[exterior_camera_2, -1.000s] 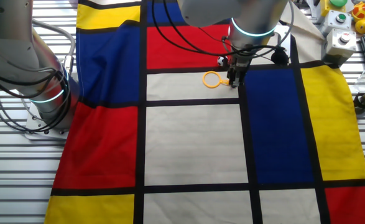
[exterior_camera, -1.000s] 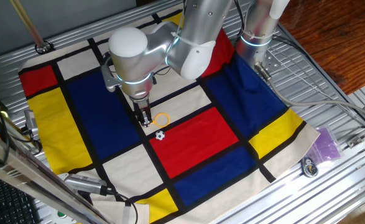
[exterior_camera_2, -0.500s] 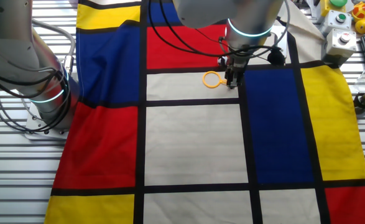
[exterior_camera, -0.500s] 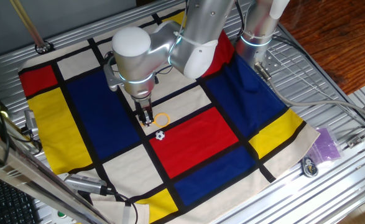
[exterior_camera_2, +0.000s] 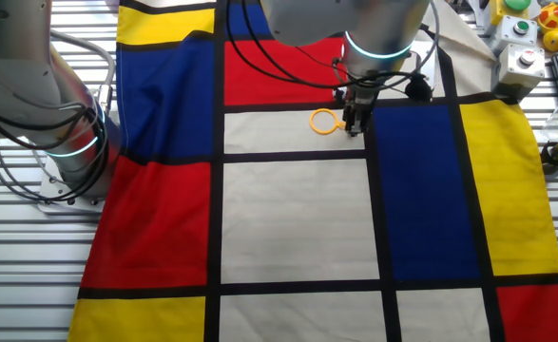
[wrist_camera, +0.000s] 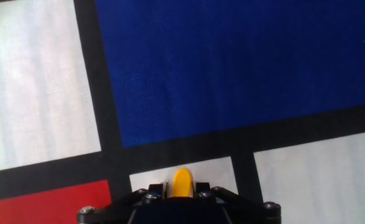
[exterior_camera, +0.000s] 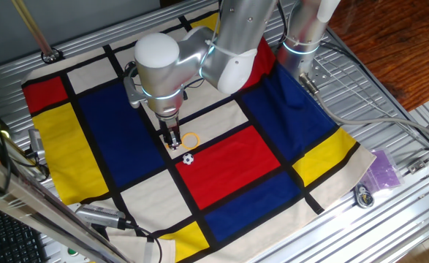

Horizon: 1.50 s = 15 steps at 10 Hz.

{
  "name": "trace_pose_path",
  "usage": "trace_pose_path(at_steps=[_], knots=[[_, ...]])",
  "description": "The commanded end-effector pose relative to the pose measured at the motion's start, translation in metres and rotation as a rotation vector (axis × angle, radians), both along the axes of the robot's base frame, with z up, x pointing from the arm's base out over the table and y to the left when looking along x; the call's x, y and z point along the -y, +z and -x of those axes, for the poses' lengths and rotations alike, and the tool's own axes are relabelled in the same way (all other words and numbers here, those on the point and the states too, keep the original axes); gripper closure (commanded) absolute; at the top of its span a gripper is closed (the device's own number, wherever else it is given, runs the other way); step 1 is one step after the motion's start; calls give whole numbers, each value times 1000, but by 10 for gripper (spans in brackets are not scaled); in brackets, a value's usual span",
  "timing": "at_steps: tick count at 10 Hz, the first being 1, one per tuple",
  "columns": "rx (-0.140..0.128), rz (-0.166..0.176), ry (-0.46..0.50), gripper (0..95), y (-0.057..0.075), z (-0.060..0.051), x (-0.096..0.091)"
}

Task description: Attach the bubble ring to the ball

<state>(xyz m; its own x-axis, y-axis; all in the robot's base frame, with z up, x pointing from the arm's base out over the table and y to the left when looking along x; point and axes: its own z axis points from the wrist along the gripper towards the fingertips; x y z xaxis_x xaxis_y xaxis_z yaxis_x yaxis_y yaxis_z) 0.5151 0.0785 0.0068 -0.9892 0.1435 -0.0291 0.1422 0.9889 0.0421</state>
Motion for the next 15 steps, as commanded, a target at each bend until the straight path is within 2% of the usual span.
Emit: trace_pose_path(at_steps=[1, 5, 7, 9, 12, 15], knots=[[-2, 5, 8, 950, 1, 0, 1], [-6, 1, 19, 950, 18, -6, 2], [-6, -7, 19, 950, 36, -17, 0], [-12, -9, 4, 950, 50, -32, -11], [-12, -11, -16, 950, 53, -40, -28], [-8, -13, -40, 950, 49, -38, -44]])
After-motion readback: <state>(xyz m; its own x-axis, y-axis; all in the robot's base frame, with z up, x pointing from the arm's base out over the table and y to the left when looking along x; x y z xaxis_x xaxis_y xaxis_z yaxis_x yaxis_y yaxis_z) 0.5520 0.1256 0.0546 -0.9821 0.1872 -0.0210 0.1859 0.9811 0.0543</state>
